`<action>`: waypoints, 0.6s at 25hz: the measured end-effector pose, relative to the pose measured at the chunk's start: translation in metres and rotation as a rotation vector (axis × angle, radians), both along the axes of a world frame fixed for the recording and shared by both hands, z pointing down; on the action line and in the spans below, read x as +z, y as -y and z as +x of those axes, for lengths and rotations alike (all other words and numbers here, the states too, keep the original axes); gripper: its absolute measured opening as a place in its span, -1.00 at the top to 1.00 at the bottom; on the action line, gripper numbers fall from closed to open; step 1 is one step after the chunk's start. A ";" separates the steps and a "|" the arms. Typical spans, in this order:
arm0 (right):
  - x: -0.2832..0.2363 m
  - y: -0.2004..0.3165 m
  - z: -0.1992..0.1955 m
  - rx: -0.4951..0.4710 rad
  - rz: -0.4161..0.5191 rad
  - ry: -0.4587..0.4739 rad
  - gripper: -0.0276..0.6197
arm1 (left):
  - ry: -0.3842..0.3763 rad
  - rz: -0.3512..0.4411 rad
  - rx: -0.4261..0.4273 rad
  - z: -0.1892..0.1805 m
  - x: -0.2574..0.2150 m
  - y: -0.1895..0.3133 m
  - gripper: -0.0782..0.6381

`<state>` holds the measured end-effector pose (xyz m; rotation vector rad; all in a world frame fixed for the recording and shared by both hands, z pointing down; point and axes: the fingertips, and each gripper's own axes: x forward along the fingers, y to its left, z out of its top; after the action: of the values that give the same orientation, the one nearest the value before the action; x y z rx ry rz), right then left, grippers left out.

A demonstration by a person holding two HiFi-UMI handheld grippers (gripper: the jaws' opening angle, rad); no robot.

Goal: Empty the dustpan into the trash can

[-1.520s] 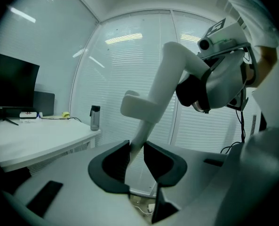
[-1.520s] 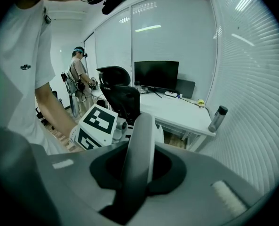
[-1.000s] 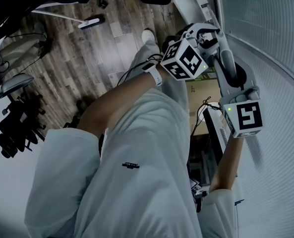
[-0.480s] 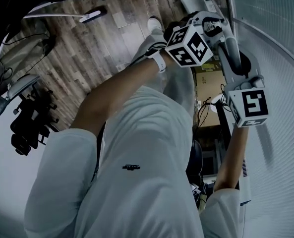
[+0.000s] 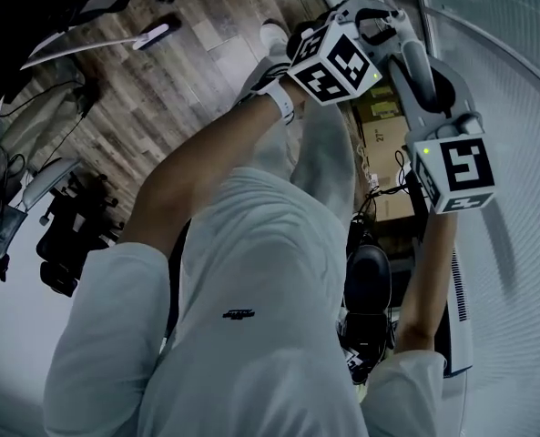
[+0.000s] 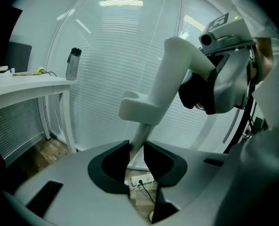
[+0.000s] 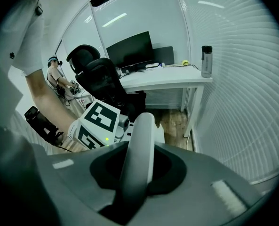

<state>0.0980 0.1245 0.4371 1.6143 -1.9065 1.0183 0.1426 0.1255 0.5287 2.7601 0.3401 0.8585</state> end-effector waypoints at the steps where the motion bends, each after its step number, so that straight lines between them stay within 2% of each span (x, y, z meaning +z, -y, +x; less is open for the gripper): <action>1: 0.004 0.000 0.002 0.004 0.001 0.003 0.68 | 0.003 -0.004 0.000 0.002 0.005 -0.001 0.51; 6: 0.026 -0.003 0.009 0.007 0.017 0.038 0.68 | 0.039 -0.006 -0.018 0.007 0.028 -0.003 0.50; 11: 0.030 -0.004 0.022 0.014 0.029 0.057 0.67 | 0.047 0.001 -0.034 0.019 0.032 -0.003 0.51; 15: 0.033 -0.002 0.031 -0.004 0.017 0.015 0.64 | 0.058 0.009 -0.047 0.026 0.034 -0.001 0.51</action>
<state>0.1286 0.1267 0.4705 1.6167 -1.9321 1.0175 0.1681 0.1266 0.5628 2.7335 0.2607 0.9283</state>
